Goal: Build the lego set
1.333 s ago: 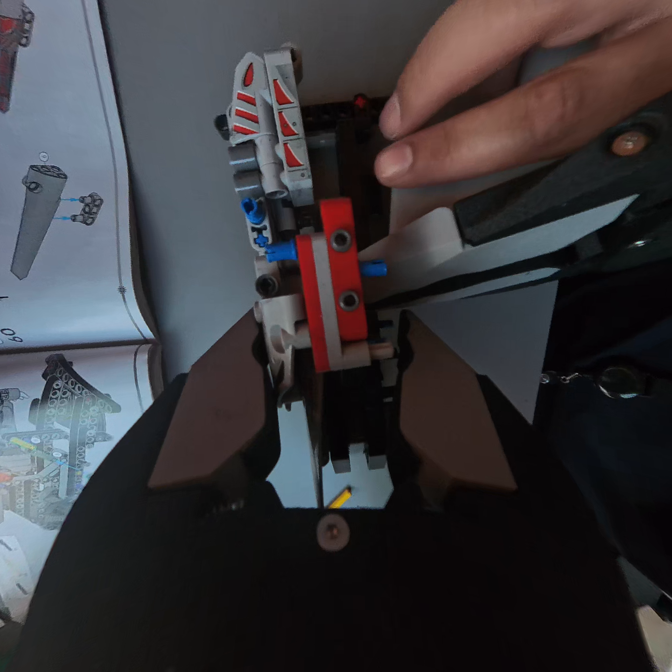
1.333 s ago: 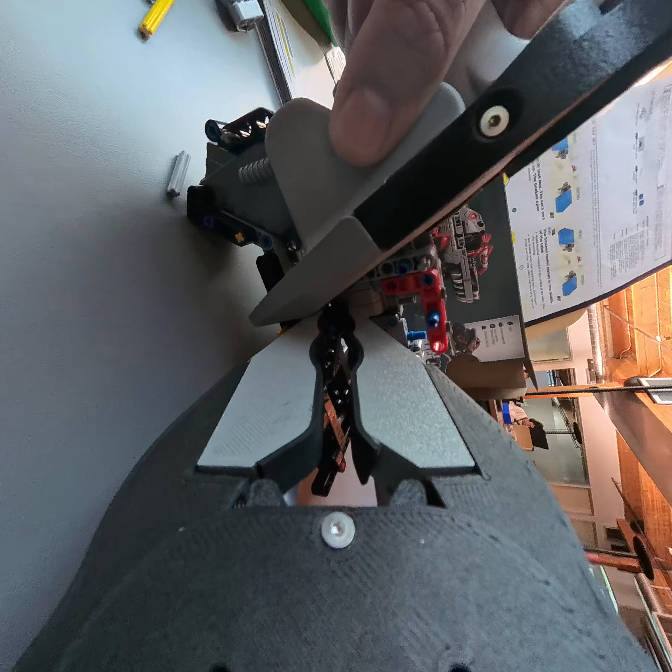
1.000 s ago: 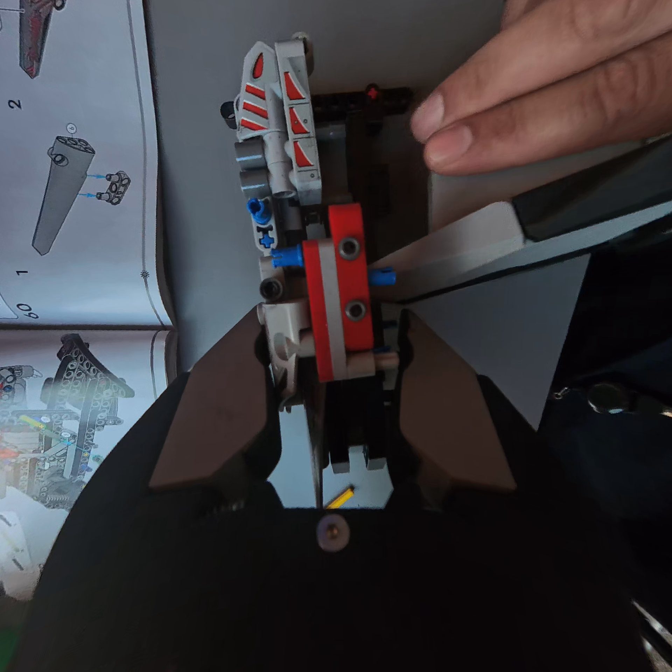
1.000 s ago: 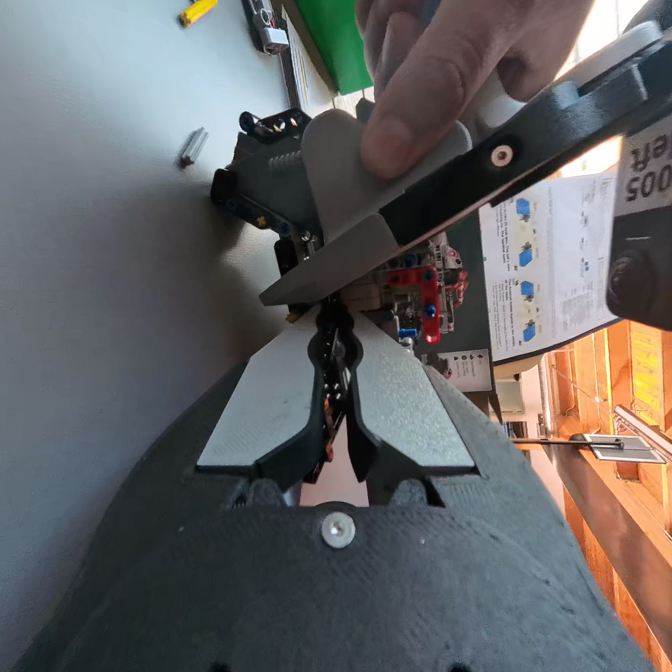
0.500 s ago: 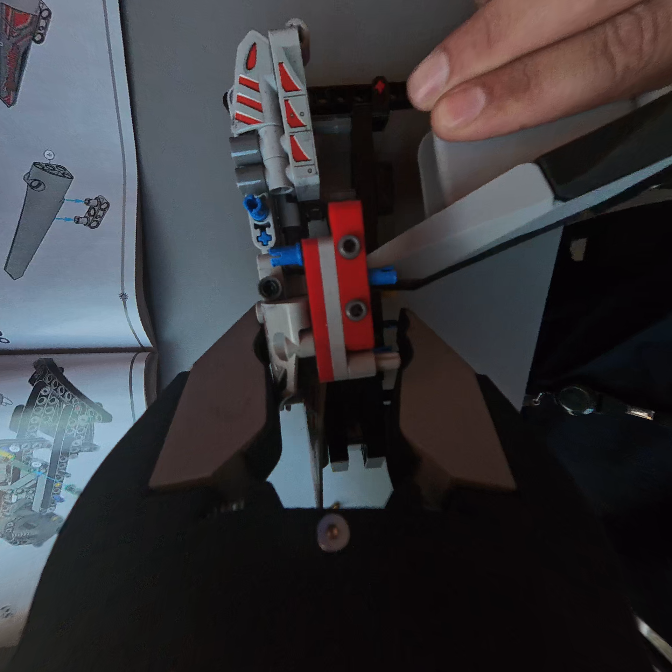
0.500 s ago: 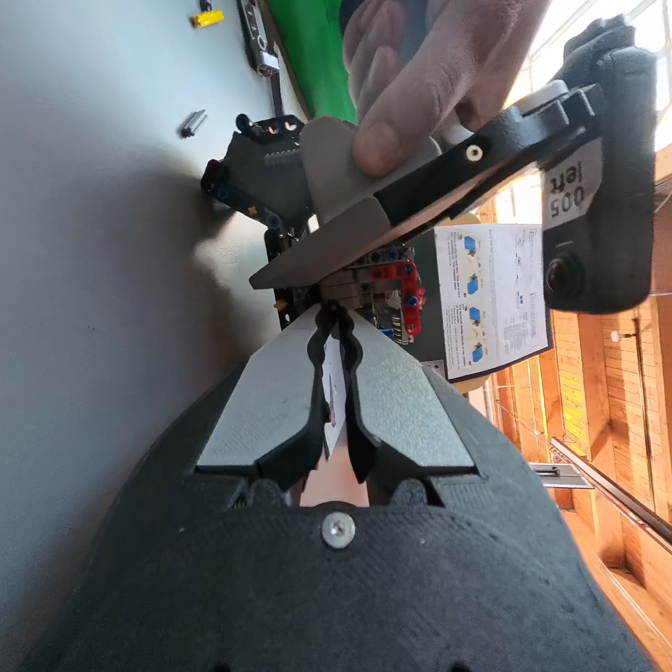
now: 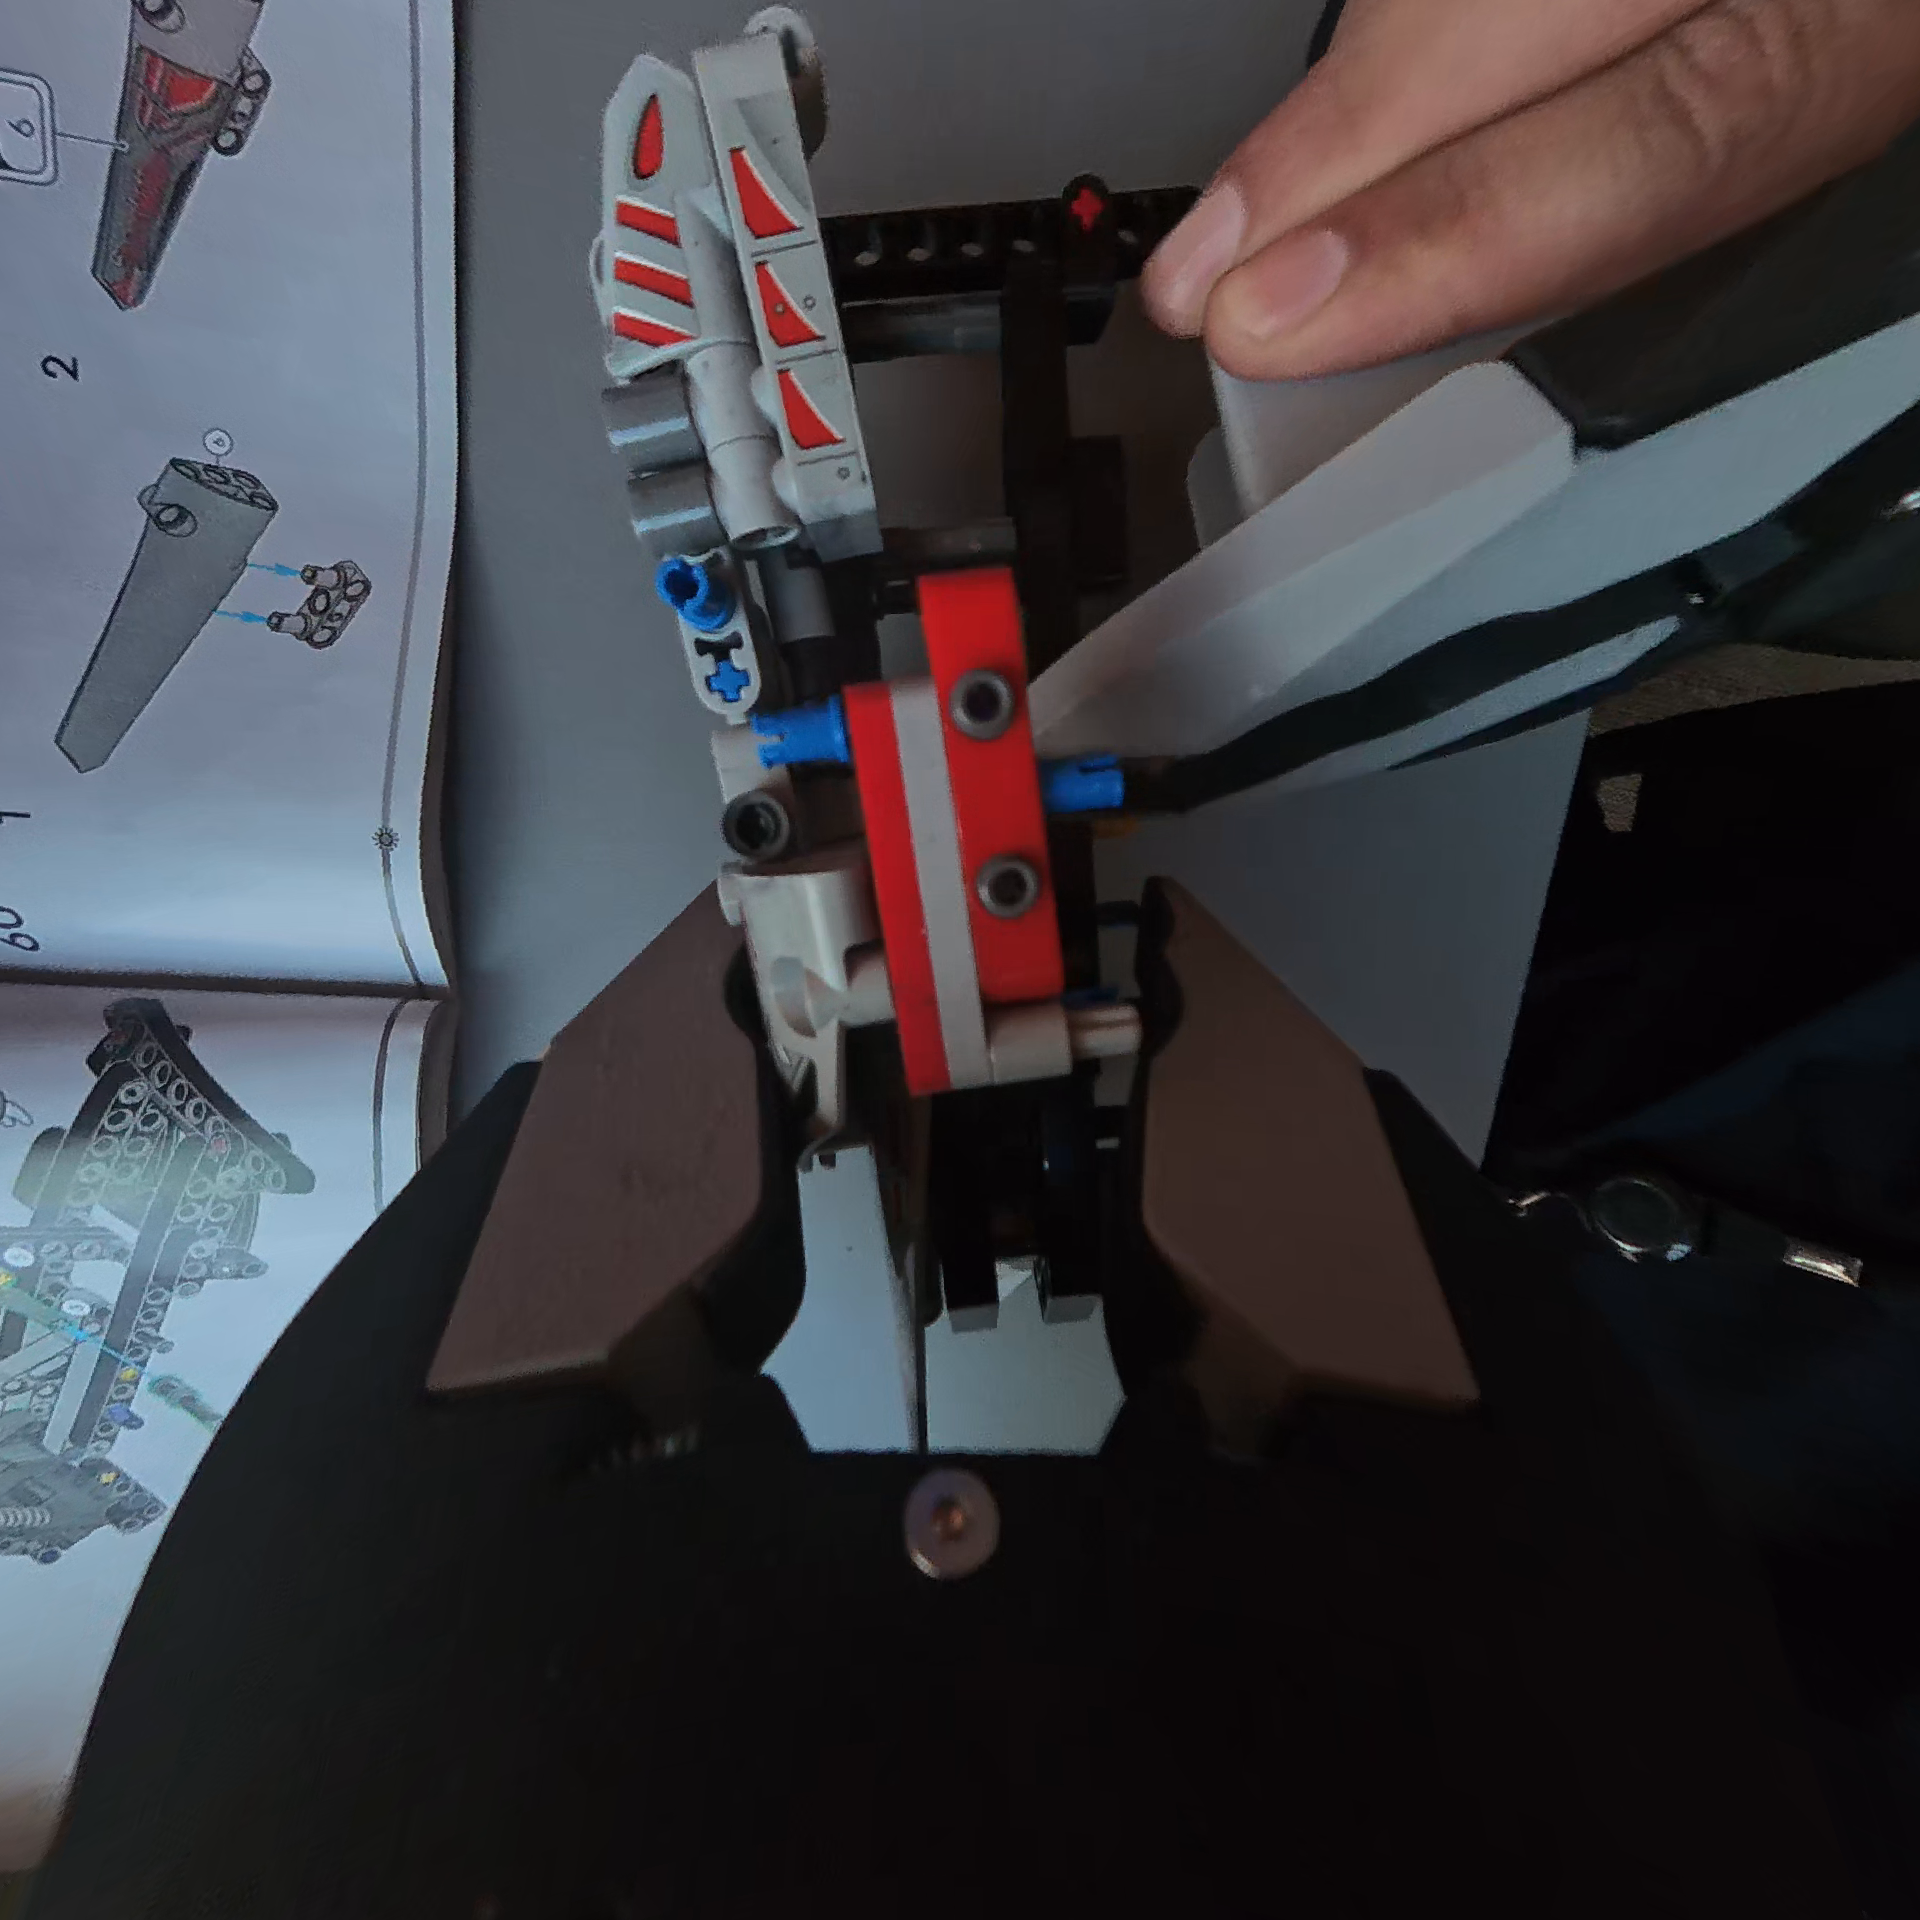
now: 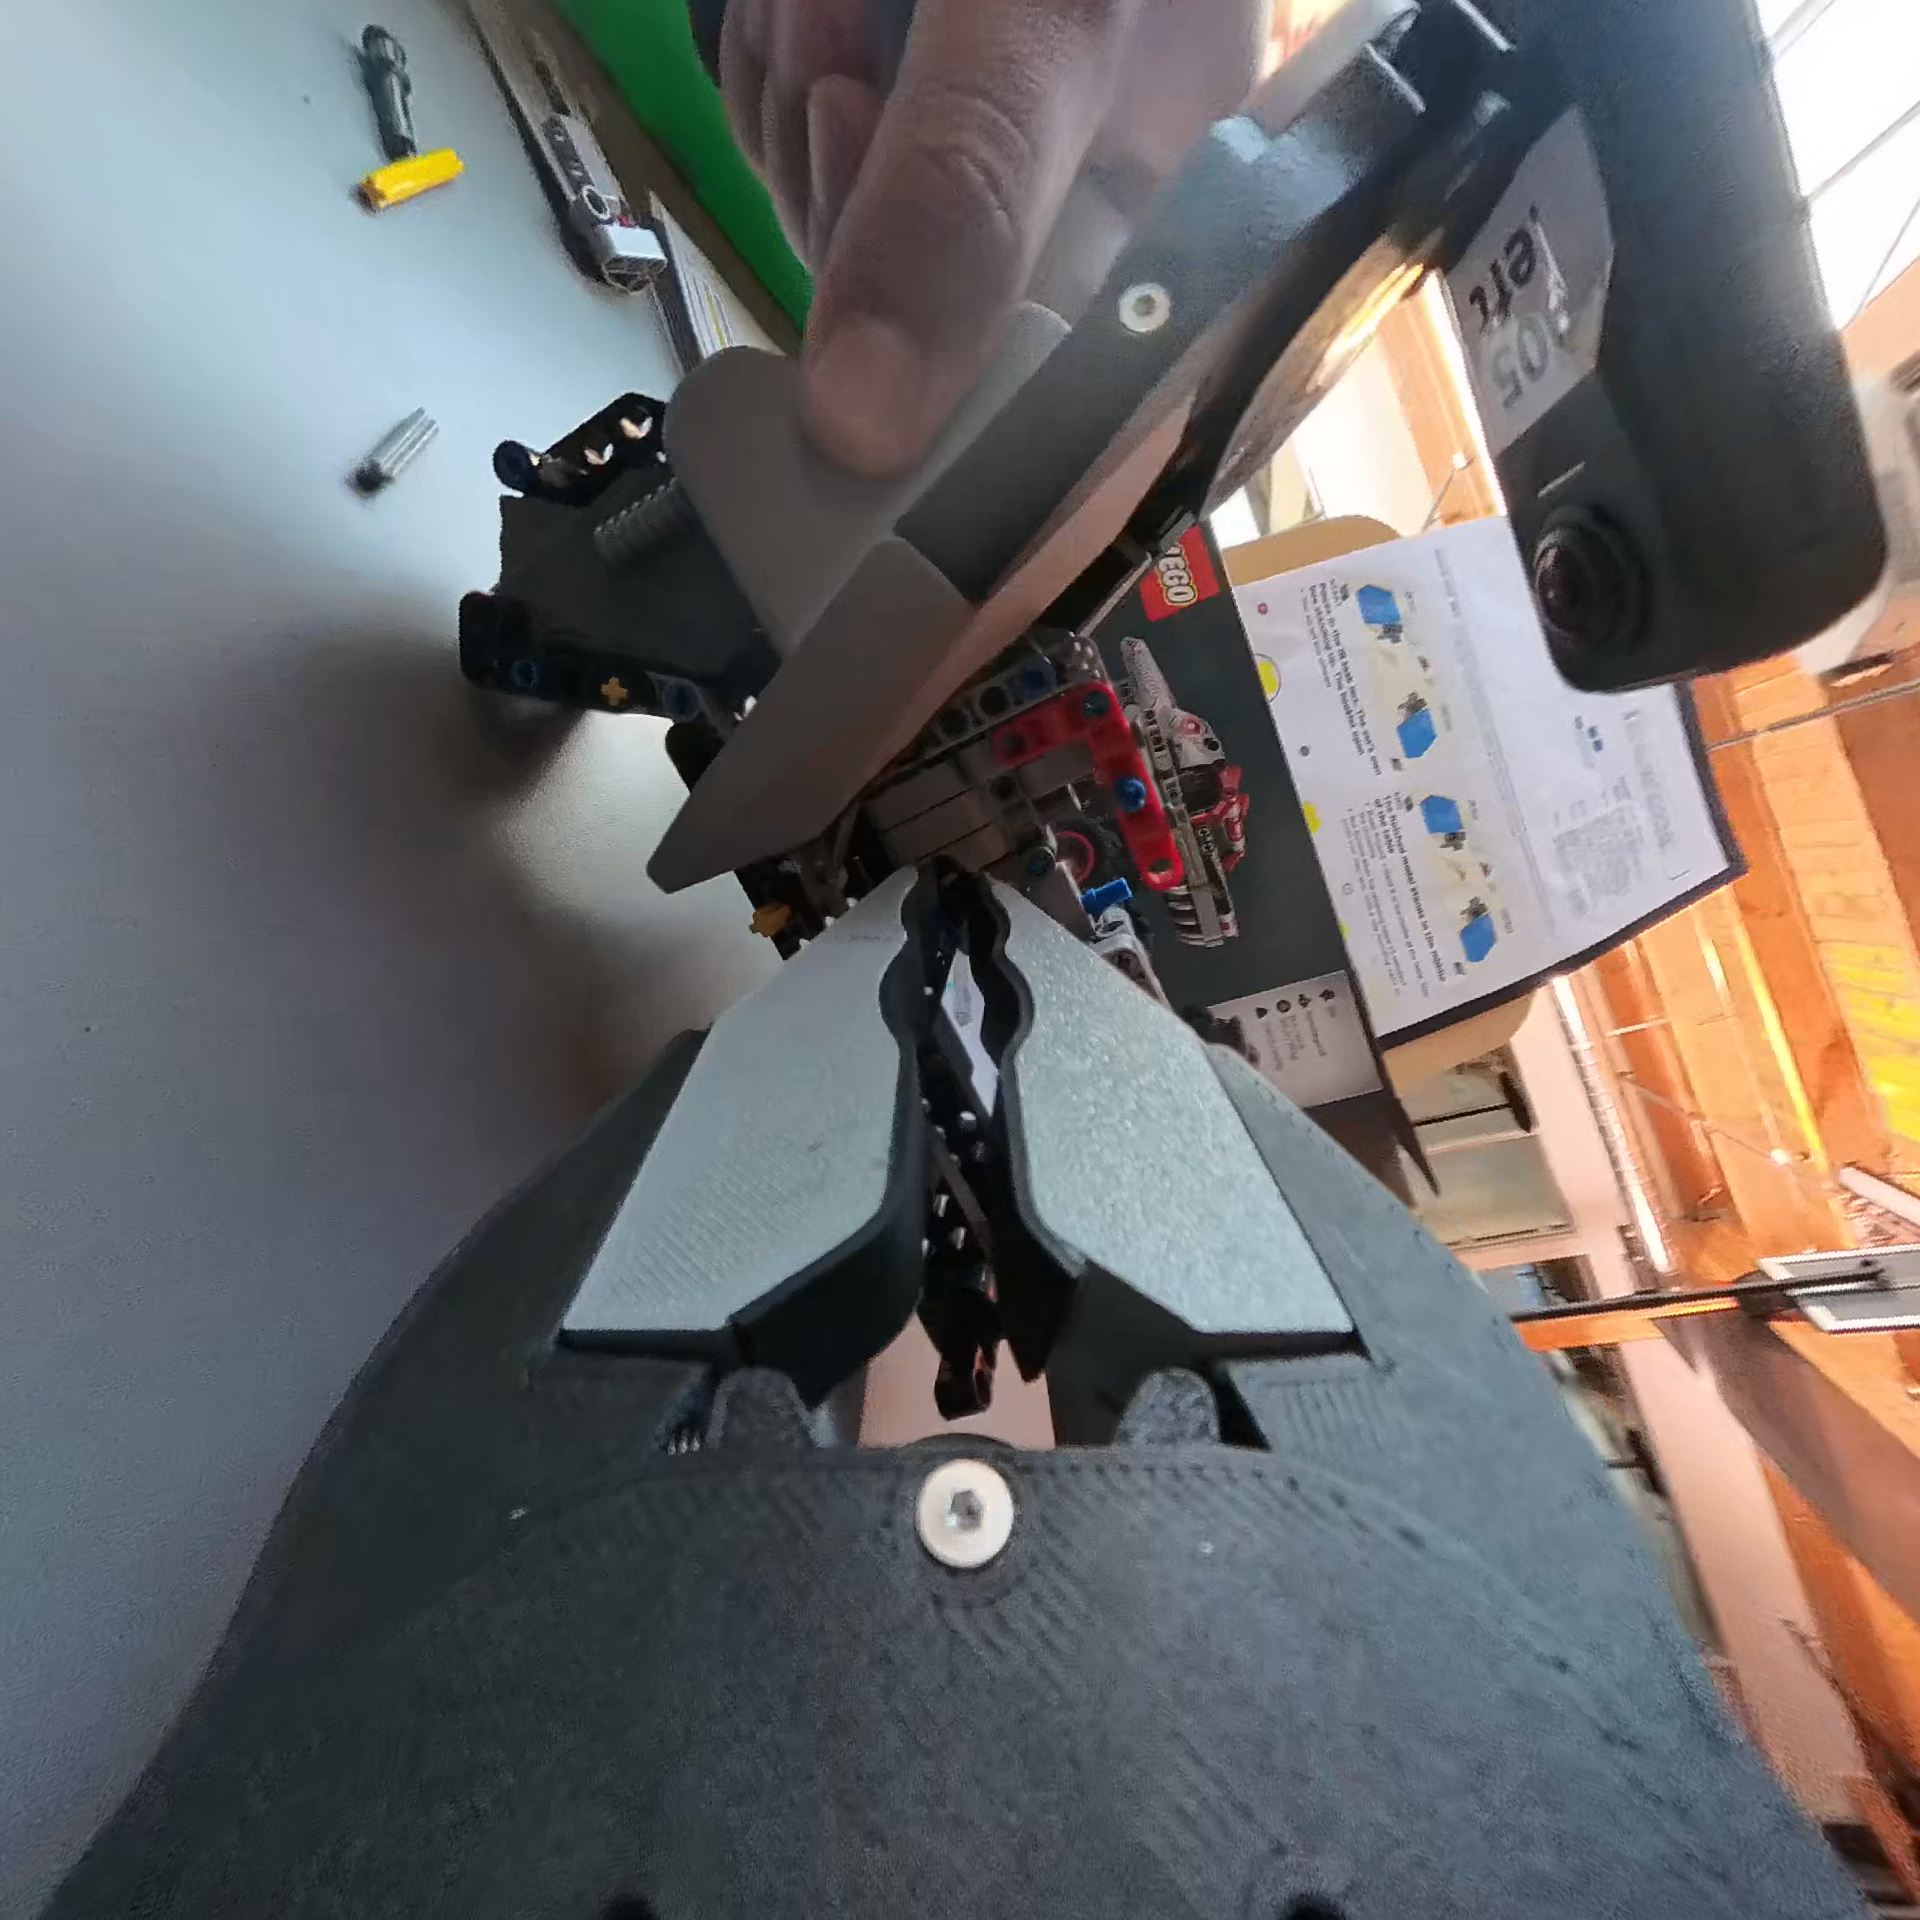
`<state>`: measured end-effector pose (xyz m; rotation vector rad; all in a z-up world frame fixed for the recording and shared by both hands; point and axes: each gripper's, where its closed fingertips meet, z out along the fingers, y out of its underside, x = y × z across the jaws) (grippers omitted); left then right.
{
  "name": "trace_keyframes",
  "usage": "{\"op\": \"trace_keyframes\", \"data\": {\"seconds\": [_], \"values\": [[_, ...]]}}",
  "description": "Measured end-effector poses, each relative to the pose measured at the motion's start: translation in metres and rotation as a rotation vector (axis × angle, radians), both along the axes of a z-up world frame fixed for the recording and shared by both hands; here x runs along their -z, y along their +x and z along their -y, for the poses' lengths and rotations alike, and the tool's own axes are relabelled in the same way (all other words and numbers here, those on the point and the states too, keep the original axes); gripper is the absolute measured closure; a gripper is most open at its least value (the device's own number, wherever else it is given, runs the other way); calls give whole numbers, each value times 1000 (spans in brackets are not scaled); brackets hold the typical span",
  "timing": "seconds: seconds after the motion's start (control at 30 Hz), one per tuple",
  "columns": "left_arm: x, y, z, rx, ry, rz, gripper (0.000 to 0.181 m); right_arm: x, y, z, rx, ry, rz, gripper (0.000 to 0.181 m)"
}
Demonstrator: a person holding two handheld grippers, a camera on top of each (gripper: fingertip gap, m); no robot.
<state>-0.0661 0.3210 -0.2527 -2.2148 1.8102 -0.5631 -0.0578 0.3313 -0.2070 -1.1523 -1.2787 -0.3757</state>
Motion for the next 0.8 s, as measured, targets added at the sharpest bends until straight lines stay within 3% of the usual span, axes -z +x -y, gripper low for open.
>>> {"op": "trace_keyframes", "data": {"seconds": [0.1,0.3,0.37,0.5,0.63,0.8], "values": [[0,1,-2,-10,-1,0,111,1,1,-2,-1,-23,-17,179],[5,-4,1,5,19,-62,111,6,-4,4,7,126,152,178],[10,-9,9,36,-10,-119,111,-17,1,3,20,180,42,181],[9,-2,7,25,31,-120,113,-4,6,0,4,17,-12,181],[9,-2,6,24,9,-112,112,-21,16,12,-26,7,-141,181],[7,-3,6,60,0,-96,112,-4,24,11,35,-111,-158,181]]}}
